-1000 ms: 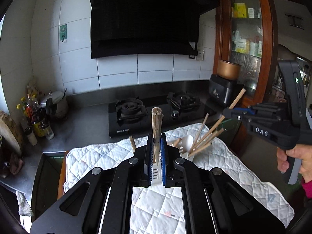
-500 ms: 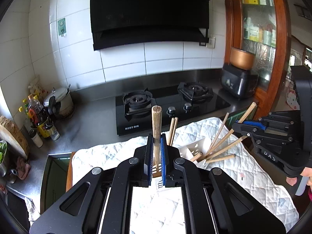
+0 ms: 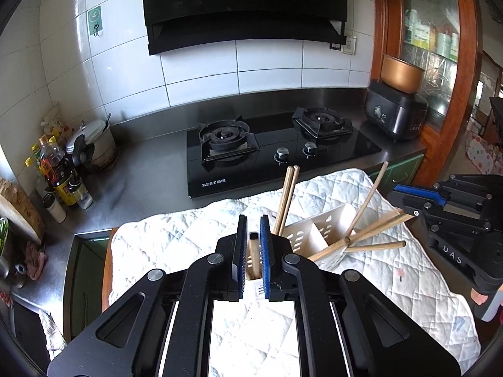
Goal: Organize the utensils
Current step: 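Open both tools to drop the chopsticks into the holder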
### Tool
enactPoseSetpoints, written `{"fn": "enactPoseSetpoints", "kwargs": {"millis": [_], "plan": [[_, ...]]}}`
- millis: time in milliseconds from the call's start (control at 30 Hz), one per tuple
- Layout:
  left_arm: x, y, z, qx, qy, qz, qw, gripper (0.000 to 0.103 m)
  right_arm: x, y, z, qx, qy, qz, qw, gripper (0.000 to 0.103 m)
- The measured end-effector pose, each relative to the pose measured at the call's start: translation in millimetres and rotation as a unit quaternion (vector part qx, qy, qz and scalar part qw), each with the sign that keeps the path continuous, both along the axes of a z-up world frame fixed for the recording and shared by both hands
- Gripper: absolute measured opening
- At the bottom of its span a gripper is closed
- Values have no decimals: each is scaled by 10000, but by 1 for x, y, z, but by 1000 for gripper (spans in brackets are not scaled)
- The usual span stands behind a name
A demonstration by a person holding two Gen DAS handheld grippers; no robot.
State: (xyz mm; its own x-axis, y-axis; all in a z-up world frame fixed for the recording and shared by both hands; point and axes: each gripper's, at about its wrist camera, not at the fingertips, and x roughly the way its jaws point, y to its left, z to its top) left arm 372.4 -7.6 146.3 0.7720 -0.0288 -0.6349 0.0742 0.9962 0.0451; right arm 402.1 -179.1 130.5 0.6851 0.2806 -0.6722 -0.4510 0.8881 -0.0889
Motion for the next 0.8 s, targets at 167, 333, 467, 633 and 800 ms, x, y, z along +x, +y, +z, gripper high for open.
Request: {"fn": "enactPoseSetpoints", "kwargs": {"millis": [167,333,467,633,800], "plan": [[-2,2,6,-100,-82,17,9999,9,-2,-5,9,112,-94,-69,9999,19],[-21,1,20,-42,-357,26,9993,11,-19,-12,26,203,-315,-128,9992,30],[-43,-1,32,17,-589,51,9983,32,-37,-14,35,255,-417,-137,9987,36],[-69,0,40,5,-705,52,9975,35,-61,-18,42,303,-531,-144,9980,45],[-101,2,45,60,-892,40,9960,50,-89,-23,45,288,-652,-145,9973,56]]}}
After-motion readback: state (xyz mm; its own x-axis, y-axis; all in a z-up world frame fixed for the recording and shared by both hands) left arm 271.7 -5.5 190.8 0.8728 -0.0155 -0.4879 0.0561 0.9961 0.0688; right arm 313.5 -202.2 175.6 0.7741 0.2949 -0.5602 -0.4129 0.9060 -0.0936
